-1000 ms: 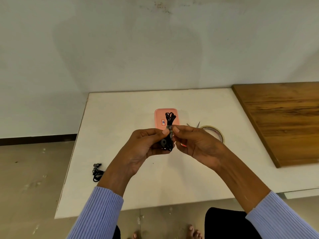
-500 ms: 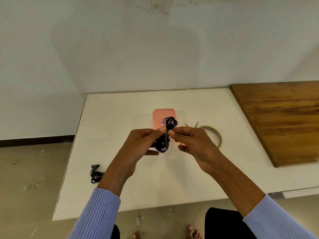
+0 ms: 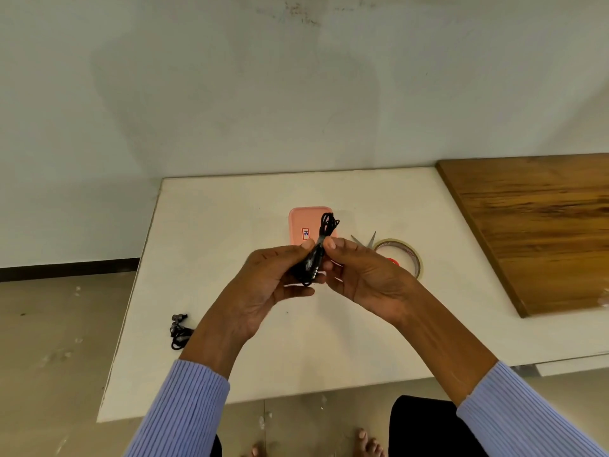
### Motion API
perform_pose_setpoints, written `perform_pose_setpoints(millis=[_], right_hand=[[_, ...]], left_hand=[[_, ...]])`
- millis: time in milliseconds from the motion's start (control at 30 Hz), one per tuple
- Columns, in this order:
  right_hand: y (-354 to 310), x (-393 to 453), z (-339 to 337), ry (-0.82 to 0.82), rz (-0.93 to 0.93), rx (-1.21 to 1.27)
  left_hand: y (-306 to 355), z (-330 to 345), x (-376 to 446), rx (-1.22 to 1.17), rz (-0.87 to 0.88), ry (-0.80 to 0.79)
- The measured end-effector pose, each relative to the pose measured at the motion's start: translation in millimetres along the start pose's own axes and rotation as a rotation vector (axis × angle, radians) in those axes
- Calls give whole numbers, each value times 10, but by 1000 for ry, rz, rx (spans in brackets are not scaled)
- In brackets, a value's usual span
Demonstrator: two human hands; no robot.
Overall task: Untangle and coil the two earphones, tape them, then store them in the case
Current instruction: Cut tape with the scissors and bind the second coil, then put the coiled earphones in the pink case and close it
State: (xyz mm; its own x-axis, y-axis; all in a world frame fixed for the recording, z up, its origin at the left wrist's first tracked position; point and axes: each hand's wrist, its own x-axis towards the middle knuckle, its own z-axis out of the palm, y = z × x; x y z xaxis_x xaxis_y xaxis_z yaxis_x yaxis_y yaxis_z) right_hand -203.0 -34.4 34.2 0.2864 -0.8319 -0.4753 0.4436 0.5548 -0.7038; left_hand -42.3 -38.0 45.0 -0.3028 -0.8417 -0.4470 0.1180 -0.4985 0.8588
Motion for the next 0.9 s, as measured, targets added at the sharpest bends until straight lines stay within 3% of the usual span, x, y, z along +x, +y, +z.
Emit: perform_pose_setpoints(millis=[167, 233, 367, 633, 900], right_hand=[[1, 76, 142, -3, -172, -168], [41, 105, 209, 90, -204, -233], [310, 267, 379, 323, -304, -655], [821, 588, 821, 331, -415, -1115], [497, 407, 519, 467, -654, -1277]], left_hand=[[-5, -188, -6, 307, 207, 350], [-2, -314, -10, 299, 229, 486], [22, -576, -64, 286, 220, 636], [20, -779, -169, 369, 221, 734], [-2, -753, -126, 378, 204, 672]])
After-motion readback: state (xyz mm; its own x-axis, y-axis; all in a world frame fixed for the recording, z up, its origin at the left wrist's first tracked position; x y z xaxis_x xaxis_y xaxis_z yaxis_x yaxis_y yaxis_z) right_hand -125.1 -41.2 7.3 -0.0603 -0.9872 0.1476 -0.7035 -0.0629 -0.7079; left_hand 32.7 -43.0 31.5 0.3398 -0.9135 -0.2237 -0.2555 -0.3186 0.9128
